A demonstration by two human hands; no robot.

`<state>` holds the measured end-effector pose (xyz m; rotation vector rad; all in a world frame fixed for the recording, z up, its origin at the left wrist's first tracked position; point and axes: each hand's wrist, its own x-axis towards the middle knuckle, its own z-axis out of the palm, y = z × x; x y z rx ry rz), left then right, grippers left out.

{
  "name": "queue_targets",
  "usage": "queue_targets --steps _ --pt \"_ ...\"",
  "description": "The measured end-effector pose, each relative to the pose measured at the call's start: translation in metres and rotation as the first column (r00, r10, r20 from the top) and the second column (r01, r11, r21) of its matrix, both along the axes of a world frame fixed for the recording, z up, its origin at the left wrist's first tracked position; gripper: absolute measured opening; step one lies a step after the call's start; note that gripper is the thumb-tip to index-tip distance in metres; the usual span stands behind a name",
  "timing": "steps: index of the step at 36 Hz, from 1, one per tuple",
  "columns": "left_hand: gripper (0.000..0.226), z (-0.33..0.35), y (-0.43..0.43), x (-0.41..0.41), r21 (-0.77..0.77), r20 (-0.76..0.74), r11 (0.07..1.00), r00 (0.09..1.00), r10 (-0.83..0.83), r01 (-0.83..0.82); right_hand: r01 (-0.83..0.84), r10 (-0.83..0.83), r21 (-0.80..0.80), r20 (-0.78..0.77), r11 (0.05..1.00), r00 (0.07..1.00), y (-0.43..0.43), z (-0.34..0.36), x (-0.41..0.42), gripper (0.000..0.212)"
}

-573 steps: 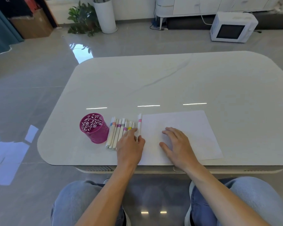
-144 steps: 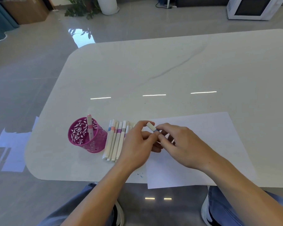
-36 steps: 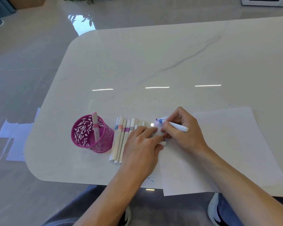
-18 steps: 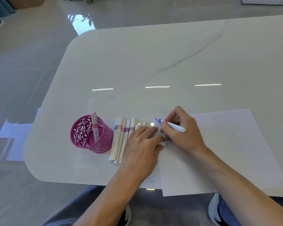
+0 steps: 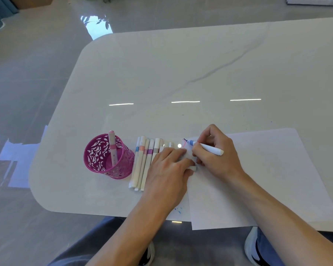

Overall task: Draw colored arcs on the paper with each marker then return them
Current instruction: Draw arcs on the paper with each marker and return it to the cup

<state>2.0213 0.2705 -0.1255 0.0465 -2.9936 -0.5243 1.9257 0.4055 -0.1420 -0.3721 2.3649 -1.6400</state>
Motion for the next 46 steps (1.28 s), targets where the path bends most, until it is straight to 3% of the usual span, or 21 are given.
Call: queue_targets --steps 8,23,30,36,46 --pt "0.012 0.001 0.001 0.001 -0.009 0.0 1.0 1.0 -0.007 0.007 0.002 -0.002 -0.028 0.008 1.0 1.0 -0.001 0.002 0.001 0.031" --pt "0.014 0.003 0.002 0.001 -0.02 -0.009 1.0 1.0 -0.007 0.007 -0.023 0.022 0.017 0.027 1.0 0.999 0.001 0.0 0.0 0.015" --pt "0.014 0.003 0.002 0.001 -0.023 -0.021 1.0 1.0 -0.014 0.014 -0.049 0.049 0.004 0.032 0.999 0.998 0.001 0.0 0.0 0.022" --pt "0.016 0.001 0.002 0.0 -0.017 -0.027 1.0 1.0 -0.012 0.011 -0.07 0.07 -0.008 0.051 0.998 0.996 0.001 -0.001 0.001 0.015" --pt "0.013 0.005 0.0 0.002 0.001 0.001 1.0 1.0 -0.011 0.011 0.082 -0.051 -0.215 0.146 0.973 0.988 0.011 0.01 -0.009 0.006"
